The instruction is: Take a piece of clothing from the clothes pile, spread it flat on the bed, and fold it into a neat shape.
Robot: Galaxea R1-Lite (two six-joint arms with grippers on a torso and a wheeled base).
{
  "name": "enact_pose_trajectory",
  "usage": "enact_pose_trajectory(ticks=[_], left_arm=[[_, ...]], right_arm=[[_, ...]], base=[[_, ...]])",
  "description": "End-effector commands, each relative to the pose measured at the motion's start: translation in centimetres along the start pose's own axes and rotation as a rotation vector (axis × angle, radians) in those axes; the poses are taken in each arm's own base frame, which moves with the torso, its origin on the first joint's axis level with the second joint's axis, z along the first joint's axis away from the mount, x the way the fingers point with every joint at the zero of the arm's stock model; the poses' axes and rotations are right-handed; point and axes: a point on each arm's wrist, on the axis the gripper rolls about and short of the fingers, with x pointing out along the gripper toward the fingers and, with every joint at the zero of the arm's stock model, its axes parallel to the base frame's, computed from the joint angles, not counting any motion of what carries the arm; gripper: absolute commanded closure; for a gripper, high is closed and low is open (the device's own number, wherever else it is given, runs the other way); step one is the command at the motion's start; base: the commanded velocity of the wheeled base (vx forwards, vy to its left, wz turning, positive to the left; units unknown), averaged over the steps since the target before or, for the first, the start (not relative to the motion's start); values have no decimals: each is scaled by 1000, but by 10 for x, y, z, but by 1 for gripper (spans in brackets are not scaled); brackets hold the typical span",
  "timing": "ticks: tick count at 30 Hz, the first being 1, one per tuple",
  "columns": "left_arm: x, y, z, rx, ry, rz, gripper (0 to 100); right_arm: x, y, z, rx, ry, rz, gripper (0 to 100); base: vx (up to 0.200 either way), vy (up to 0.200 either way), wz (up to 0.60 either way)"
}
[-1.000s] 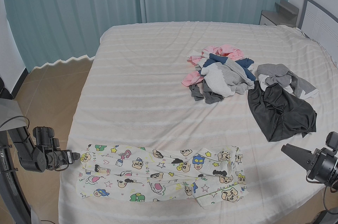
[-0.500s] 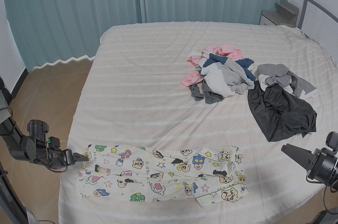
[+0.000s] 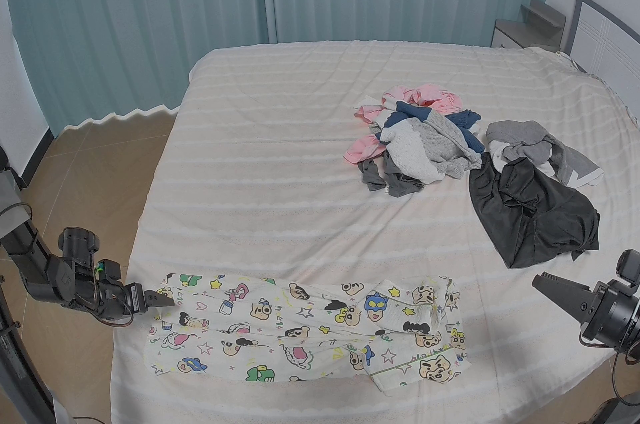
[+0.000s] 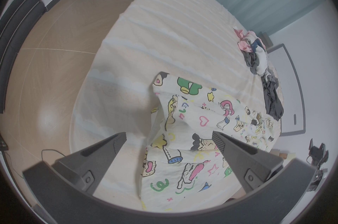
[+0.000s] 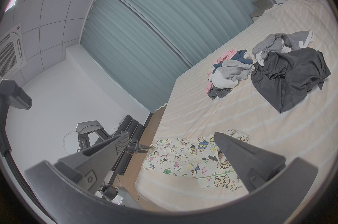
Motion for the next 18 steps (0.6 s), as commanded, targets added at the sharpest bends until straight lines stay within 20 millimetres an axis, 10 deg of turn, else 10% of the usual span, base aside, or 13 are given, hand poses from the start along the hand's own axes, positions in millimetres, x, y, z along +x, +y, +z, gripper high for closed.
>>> enact_pose_trajectory(ticks=[1,18], left_arm=[[21,0,-10,23,76,21,0],[42,-20,-17,90,122,-10,0]], right_arm=[[0,0,0,0,0,-1,0],[0,0,0,0,0,-1,0]], base=[[0,0,0],[0,0,0]])
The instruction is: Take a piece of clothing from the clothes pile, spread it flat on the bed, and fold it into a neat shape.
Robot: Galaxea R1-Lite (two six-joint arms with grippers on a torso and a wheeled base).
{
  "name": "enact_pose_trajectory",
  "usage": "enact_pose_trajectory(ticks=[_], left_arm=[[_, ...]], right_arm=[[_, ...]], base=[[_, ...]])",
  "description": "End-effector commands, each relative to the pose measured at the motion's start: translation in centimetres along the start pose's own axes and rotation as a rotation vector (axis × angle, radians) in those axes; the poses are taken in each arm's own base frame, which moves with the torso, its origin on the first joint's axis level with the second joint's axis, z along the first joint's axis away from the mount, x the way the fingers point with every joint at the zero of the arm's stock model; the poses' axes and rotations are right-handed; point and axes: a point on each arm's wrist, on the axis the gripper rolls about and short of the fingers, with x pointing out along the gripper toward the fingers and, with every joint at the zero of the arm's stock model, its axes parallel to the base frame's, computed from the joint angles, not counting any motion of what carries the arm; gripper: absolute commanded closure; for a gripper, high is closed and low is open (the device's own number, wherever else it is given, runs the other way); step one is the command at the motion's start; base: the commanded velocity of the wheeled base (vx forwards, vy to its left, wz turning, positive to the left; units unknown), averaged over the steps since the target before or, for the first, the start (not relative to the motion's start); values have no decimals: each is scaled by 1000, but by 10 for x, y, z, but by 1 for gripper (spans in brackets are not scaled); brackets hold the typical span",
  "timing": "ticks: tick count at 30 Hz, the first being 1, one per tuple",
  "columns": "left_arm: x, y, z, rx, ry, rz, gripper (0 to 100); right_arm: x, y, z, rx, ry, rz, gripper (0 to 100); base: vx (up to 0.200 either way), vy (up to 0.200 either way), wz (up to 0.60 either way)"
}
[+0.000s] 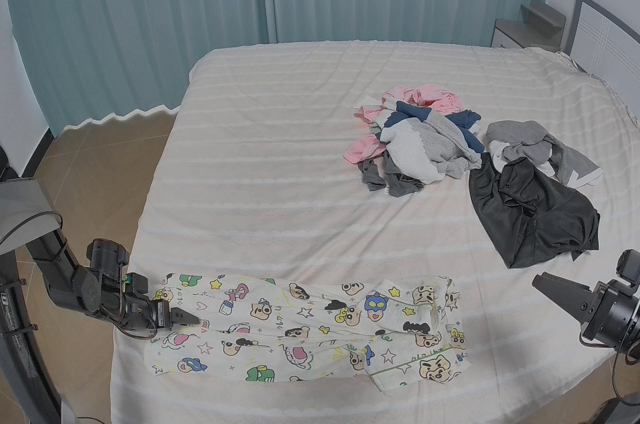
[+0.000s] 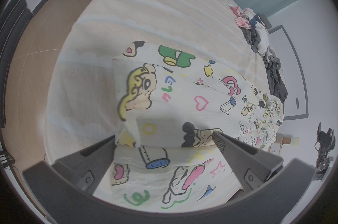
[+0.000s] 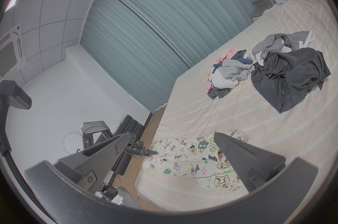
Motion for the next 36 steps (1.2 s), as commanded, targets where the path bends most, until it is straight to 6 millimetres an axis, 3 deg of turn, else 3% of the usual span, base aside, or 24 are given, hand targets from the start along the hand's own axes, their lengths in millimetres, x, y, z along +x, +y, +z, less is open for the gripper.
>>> enact_pose_trajectory(ticks=[1,4,5,20,36], left_arm=[[4,0,-2,1,14,-2,0],[5,0,-2,0,14,9,0],[5,0,-2,0,14,13,100],[-8,-1,1,-80,-19,14,100],[-42,31,6,-175,-130,67,100]], right_arm=[[0,0,0,0,1,0,0],[0,0,0,0,1,0,0],[0,0,0,0,1,0,0],[0,0,1,-1,-3,3,0],[-1,2,2,-6,-13,9,0]], base=[[0,0,0],[0,0,0],[0,0,0],[0,0,0],[0,0,0]])
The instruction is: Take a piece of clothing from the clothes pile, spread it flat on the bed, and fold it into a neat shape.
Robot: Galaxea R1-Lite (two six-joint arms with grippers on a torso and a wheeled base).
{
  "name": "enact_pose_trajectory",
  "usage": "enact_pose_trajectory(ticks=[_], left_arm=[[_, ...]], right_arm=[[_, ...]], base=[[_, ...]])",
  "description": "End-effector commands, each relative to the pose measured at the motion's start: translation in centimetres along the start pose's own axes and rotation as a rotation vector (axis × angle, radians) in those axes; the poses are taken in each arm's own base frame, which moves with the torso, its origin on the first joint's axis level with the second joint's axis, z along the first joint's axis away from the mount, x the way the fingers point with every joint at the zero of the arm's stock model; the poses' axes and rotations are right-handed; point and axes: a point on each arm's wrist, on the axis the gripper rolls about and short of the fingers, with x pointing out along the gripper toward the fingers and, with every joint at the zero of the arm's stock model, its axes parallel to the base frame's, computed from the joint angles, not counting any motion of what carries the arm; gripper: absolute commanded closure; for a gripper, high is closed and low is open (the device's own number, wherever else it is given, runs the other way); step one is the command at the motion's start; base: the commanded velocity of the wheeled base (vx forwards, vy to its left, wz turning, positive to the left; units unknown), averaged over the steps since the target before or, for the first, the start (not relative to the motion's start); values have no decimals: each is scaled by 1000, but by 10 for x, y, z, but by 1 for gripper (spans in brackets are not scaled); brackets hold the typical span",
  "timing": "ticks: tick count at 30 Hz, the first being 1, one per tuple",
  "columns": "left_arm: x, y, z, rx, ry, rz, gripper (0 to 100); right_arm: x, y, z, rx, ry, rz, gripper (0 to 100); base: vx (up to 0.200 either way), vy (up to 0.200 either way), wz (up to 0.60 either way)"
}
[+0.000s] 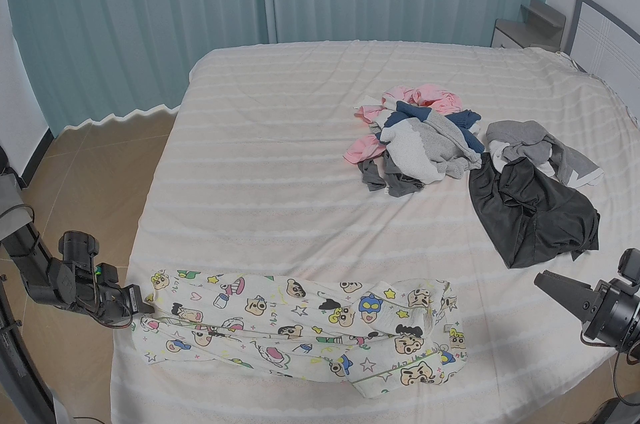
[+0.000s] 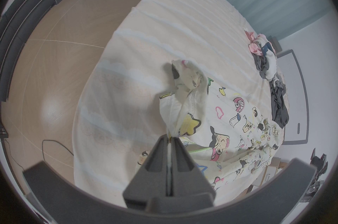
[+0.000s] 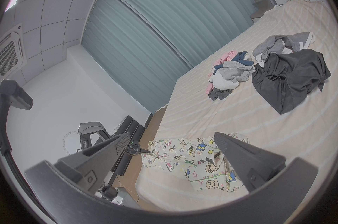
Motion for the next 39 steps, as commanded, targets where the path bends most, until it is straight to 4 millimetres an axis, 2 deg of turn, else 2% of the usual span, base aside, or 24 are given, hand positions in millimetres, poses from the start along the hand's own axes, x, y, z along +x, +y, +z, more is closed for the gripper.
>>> enact_pose_trajectory(ticks=[1,6,15,22,32,39], left_arm=[[-7,4,0,-13,-18,4,100],[-6,3,-8,-10,8,-14,100],[-8,5,-3,-12,-13,-17,100],[-22,14,4,-44,-69,-1,100],[-44,43,18,-121,-163,-13,100],[-70,69,32,-173,-270,-1,100]], right_arm=[[0,0,0,-1,-3,3,0],[0,0,0,-1,-3,3,0],[0,0,0,-1,-3,3,0],[-1,1,1,-2,-5,5,0],[-1,1,1,-2,-5,5,0],[-1,1,0,-1,-4,4,0]], base=[[0,0,0],[0,0,0],[0,0,0],[0,0,0],[0,0,0],[0,0,0]])
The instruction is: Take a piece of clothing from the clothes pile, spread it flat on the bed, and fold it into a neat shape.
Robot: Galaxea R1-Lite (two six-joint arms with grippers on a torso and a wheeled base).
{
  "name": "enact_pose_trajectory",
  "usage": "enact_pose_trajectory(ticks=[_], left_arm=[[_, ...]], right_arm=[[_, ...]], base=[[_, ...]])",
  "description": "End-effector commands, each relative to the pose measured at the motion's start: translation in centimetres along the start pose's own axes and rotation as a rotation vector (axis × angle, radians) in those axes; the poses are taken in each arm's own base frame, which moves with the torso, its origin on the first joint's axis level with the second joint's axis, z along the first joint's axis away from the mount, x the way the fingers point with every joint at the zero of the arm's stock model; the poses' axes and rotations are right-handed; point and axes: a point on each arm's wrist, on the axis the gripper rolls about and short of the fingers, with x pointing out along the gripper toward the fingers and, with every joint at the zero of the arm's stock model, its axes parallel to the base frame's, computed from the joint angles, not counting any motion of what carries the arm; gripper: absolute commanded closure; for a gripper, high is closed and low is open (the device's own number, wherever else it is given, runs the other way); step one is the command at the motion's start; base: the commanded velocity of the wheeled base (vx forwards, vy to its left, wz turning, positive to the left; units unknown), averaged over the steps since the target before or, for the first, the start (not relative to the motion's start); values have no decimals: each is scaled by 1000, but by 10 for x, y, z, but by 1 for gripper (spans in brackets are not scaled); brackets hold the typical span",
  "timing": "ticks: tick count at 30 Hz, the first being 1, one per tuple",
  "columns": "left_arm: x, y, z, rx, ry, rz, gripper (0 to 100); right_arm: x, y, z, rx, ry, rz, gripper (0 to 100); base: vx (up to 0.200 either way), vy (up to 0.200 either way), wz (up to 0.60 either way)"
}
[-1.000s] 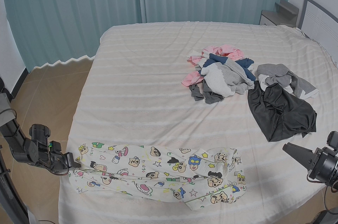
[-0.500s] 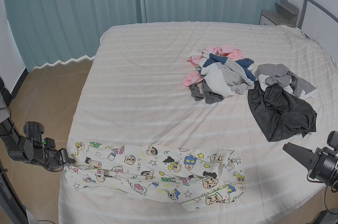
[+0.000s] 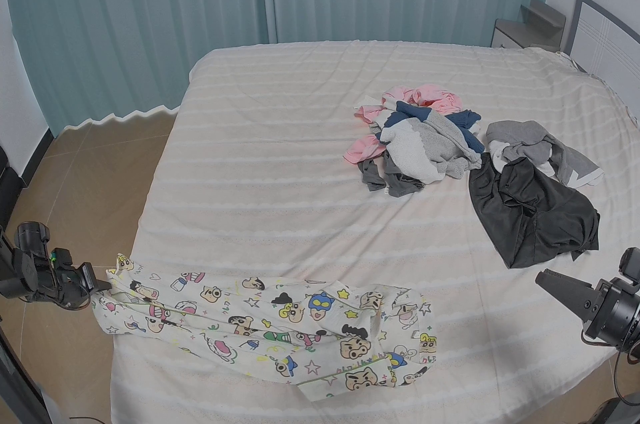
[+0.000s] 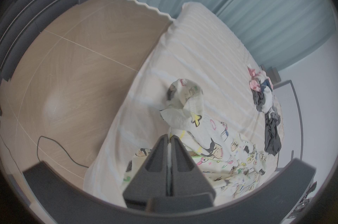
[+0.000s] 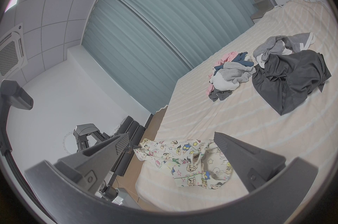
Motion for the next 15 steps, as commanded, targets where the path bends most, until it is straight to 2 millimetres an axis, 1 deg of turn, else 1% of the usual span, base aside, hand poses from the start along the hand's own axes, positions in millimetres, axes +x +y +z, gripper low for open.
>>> enact_pose_trajectory(ticks=[1,2,3,4,5,6,8,9,10,11,15], left_arm=[[-16,13,16,-27,-72,9,100],[-21,16,20,-36,-86,8,100],[-21,16,20,-36,-86,8,100],[-31,19,28,-50,-106,1,100],[-33,20,29,-53,-108,-3,100],[-42,21,35,-66,-116,-17,100],[-52,15,39,-73,-112,-31,100],[-53,14,39,-74,-109,-31,100],[-61,5,35,-61,-97,-31,100],[-63,-3,32,-41,-88,-36,100],[-72,-48,18,56,-69,-103,100]], right_arm=[[0,0,0,0,2,1,0],[0,0,0,0,0,2,0],[0,0,0,0,0,2,0],[0,0,0,0,-1,1,0],[0,0,0,0,-1,1,0],[0,0,0,0,-1,1,0],[0,0,0,0,0,2,0],[0,0,0,0,0,2,0],[0,0,0,0,2,1,0],[0,0,0,0,3,1,0],[0,0,0,0,0,2,0]], base=[[0,0,0],[0,0,0],[0,0,0],[0,0,0],[0,0,0],[0,0,0],[0,0,0],[0,0,0],[0,0,0],[0,0,0],[0,0,0]])
